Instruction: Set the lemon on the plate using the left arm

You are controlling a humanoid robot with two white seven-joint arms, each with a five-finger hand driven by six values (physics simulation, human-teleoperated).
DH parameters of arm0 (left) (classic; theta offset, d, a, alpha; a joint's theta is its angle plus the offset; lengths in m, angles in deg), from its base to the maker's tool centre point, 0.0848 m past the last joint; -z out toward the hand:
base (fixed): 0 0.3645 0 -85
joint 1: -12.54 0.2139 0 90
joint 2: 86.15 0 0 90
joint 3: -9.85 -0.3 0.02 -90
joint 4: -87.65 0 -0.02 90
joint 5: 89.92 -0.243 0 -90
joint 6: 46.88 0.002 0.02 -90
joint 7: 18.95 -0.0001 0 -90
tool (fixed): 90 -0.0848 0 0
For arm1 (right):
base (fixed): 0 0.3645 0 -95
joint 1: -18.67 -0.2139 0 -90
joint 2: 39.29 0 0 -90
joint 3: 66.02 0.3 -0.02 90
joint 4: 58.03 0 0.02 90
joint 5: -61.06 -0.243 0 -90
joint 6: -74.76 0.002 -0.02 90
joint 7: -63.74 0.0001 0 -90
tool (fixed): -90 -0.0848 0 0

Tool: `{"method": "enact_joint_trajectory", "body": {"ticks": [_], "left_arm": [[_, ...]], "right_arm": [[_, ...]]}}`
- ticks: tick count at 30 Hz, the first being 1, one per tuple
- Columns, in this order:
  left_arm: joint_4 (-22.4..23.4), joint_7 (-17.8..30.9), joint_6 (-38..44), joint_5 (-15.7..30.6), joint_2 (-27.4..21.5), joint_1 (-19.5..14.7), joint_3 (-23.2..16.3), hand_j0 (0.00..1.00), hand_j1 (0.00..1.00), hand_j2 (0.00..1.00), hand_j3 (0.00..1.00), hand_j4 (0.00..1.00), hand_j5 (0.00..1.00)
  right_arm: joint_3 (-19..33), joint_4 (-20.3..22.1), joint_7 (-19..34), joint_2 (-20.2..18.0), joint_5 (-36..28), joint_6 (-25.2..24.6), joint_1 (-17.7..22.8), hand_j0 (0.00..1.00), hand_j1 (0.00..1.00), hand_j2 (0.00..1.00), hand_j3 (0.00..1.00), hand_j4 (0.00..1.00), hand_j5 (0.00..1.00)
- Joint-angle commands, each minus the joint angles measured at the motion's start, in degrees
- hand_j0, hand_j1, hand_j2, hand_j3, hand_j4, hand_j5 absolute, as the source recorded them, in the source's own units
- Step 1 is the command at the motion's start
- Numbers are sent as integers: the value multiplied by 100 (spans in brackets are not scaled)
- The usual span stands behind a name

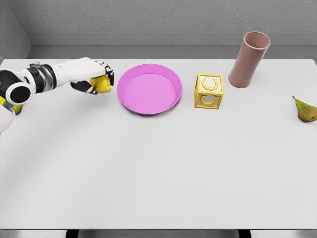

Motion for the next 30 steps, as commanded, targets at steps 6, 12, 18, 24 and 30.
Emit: {"method": "enact_joint_trajectory", "body": {"ticks": [6,12,18,24,30], "left_arm": [[243,-6,4,-2,399,-123,-27,36,36,36,36,36,36],[287,-6,4,-90,637,-211,-79,35,35,35,35,35,35],[331,-6,4,-204,883,-290,-106,34,34,34,34,34,34],[621,-6,-14,-318,1252,-448,-115,34,34,34,34,34,34],[779,-14,-22,-406,1595,-589,-238,34,34,34,34,34,34]], "right_arm": [[2,1,1,0,-2,0,0,100,100,100,100,100,100],[2,1,1,0,-2,0,0,100,100,100,100,100,100],[2,1,1,0,-2,0,0,100,100,100,100,100,100],[2,1,1,0,6,0,0,100,100,100,100,100,100],[2,1,1,0,6,0,0,100,100,100,100,100,100]]}}
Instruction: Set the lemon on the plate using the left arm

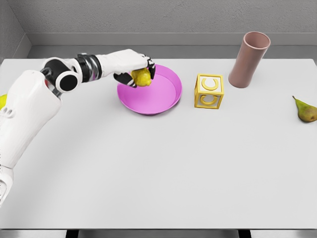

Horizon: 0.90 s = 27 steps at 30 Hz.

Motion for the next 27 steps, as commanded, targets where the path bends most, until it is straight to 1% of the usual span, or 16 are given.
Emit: {"method": "enact_joint_trajectory", "body": {"ticks": [1,3,4,5,6,7,9,14,15,17,19,21,24,26,27], "left_arm": [[32,-13,-5,-24,137,0,-45,35,35,35,35,35,35],[32,-13,-5,-103,234,0,-45,35,35,35,35,35,35],[32,-13,-5,-112,243,0,-45,38,38,38,38,38,38],[32,-13,-5,-112,269,0,-45,47,47,47,47,47,47],[32,-13,4,-112,269,0,-36,61,61,61,61,61,61],[32,-21,30,-112,269,0,-36,81,81,81,81,81,81],[23,-39,30,-112,260,0,-18,100,100,100,100,100,100],[6,-39,30,-103,251,44,17,100,100,100,100,100,100],[-38,-39,4,-103,243,61,17,100,100,100,100,100,100],[-302,-39,-23,-51,181,88,26,100,100,100,100,100,100],[-601,-48,-31,-16,-47,167,34,100,100,100,100,100,100],[-908,-48,-31,63,-232,246,175,100,100,100,100,100,100],[-1111,-56,-23,415,-530,325,245,100,100,100,100,100,100],[-1427,-144,-23,564,-873,457,254,100,100,100,100,100,100],[-1603,-294,-23,731,-1084,527,254,100,100,100,100,100,100]], "right_arm": [[2,1,1,0,-3,0,0,100,100,100,100,100,100],[2,1,1,0,-3,0,0,100,100,100,100,100,100],[2,1,1,0,-3,0,0,100,100,100,100,100,100],[2,1,1,0,-3,0,0,100,100,100,100,100,100],[2,1,1,0,-3,0,0,100,100,100,100,100,100],[2,1,1,0,-3,0,0,100,100,100,100,100,100],[2,1,1,0,-3,0,0,100,100,100,100,100,100],[2,1,1,0,-3,0,0,100,100,100,100,100,100],[2,1,1,0,-3,0,0,100,100,100,100,100,100],[2,1,1,0,-3,0,0,100,100,100,100,100,100],[2,1,1,0,-3,0,0,100,100,100,100,100,100],[2,1,1,0,6,0,0,100,100,100,100,100,100],[2,1,1,0,-3,0,0,100,100,100,100,100,100],[2,1,0,0,-3,0,0,100,100,100,100,100,100],[2,1,1,0,-3,0,0,100,100,100,100,100,100]]}}
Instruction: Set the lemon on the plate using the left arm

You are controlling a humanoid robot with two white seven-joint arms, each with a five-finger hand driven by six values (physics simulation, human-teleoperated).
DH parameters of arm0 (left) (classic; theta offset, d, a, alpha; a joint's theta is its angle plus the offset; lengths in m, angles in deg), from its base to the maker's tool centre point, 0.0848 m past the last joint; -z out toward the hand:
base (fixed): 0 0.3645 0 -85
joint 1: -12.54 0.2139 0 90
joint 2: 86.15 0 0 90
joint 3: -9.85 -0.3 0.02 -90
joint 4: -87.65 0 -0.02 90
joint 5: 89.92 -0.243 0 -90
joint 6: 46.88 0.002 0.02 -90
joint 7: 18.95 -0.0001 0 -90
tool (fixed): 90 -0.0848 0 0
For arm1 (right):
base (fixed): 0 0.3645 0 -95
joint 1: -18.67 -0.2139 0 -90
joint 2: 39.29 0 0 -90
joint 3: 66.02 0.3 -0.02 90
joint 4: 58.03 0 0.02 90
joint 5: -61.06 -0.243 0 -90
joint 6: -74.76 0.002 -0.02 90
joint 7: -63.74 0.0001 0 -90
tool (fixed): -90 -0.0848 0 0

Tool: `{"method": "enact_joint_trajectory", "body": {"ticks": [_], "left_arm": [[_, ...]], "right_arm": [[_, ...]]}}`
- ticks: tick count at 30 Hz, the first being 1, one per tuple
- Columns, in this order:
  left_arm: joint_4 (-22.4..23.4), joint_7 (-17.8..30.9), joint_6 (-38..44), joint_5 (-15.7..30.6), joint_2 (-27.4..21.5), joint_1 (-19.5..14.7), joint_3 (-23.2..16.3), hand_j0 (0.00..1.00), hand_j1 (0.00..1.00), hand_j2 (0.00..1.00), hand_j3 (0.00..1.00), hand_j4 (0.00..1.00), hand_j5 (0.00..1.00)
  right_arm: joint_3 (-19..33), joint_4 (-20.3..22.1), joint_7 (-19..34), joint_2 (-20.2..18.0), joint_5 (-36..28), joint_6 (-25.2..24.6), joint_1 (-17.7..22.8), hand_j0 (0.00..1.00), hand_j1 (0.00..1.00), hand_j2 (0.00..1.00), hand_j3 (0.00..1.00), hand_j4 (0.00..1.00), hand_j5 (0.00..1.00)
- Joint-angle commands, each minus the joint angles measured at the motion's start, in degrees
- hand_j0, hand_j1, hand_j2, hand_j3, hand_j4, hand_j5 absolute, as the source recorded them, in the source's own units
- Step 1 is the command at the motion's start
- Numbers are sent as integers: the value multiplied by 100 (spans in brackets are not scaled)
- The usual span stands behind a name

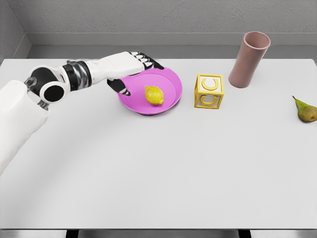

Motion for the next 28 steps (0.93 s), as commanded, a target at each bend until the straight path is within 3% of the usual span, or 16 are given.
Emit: {"method": "enact_joint_trajectory", "body": {"ticks": [1,3,6,8,16,18,21,28], "left_arm": [[-384,-151,11,374,-480,9,31,100,100,100,100,100,100],[-622,-168,2,515,-744,149,128,100,100,100,100,100,100],[-938,-283,-253,515,-885,685,708,100,100,100,100,100,100],[-1123,-291,-385,725,-1149,905,884,100,100,100,100,100,100],[-1316,-458,-1351,1086,-1694,2012,1903,100,100,100,100,100,100],[-1316,-458,-1354,1078,-1694,2417,2386,100,100,100,100,100,100],[-1299,-458,-1354,1077,-1702,2681,2729,100,100,100,100,100,100],[-1237,-450,-1354,1069,-1746,2971,2905,100,100,100,100,100,100]], "right_arm": [[2,1,1,0,6,0,0,100,100,100,100,100,100],[2,1,1,0,-2,0,0,100,100,100,100,100,100],[2,1,1,0,-2,0,0,100,100,100,100,100,100],[2,1,1,0,-2,0,0,100,100,100,100,100,100],[2,1,1,0,-2,0,0,100,100,100,100,100,100],[2,1,1,0,-2,0,0,100,100,100,100,100,100],[2,1,1,0,-2,0,0,100,100,100,100,100,100],[2,1,1,0,-2,0,0,100,100,100,100,100,100]]}}
